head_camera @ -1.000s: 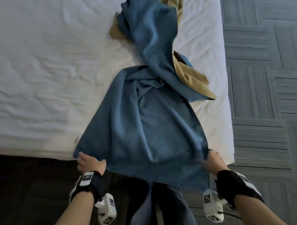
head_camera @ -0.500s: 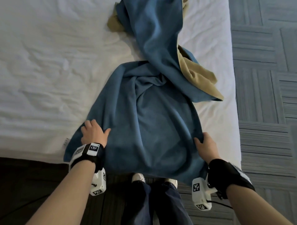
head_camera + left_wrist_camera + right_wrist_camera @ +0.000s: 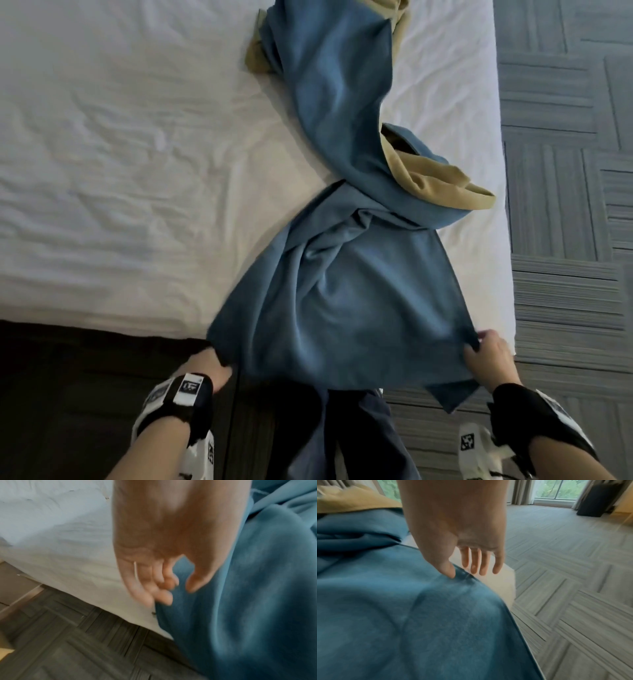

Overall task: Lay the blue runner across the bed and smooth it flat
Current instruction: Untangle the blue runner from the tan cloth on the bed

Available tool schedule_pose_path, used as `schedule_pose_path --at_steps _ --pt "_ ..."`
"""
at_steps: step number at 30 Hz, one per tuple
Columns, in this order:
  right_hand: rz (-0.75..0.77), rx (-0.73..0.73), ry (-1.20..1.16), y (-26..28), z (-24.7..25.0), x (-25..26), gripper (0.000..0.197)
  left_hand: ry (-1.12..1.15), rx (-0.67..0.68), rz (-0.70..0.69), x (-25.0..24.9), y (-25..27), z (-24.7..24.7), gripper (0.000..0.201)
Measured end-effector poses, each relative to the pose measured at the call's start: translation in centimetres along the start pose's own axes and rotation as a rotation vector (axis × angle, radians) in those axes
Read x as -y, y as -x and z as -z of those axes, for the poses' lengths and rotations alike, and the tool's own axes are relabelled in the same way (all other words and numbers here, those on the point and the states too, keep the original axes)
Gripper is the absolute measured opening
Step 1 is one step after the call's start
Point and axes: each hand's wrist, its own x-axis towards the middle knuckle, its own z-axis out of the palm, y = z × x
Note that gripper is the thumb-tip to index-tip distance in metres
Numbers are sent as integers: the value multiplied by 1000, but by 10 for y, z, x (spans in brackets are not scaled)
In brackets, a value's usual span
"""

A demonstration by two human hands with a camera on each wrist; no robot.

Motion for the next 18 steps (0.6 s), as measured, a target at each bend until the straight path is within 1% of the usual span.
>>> schedule_pose_path --at_steps 1,2,4,5,6,7,8,9,11,14,16,18 --pt "46 -38 -9 -1 3 8 36 56 -111 -24 -8 2 10 34" --pt "102 -74 -23 -4 5 19 41 155 -230 -64 -18 4 22 29" --pt "186 -138 -94 -10 9 44 49 297 -461 -180 -43 5 44 21" --pt "208 -163 -136 -14 10 56 53 314 -551 -254 -57 5 53 21" --pt "223 -179 -168 -18 10 67 56 311 -611 -326 -70 3 60 26" --pt "234 -189 -184 -22 9 76 59 302 -632 -377 -83 1 65 32" --pt "243 -194 -185 -26 7 83 61 297 -624 -411 -94 -3 69 38" --pt "246 -200 -173 -30 5 89 63 294 -601 -429 -105 -7 72 42" --pt "231 -213 -136 -38 2 97 64 318 -573 -433 -120 -17 75 44" --pt "150 -240 -169 -48 2 103 56 466 -564 -415 -134 -28 79 41" --pt "95 -210 -240 -54 2 106 46 549 -533 -424 -139 -32 81 35" --pt "62 -177 -294 -58 2 111 35 520 -565 -456 -142 -35 84 24"
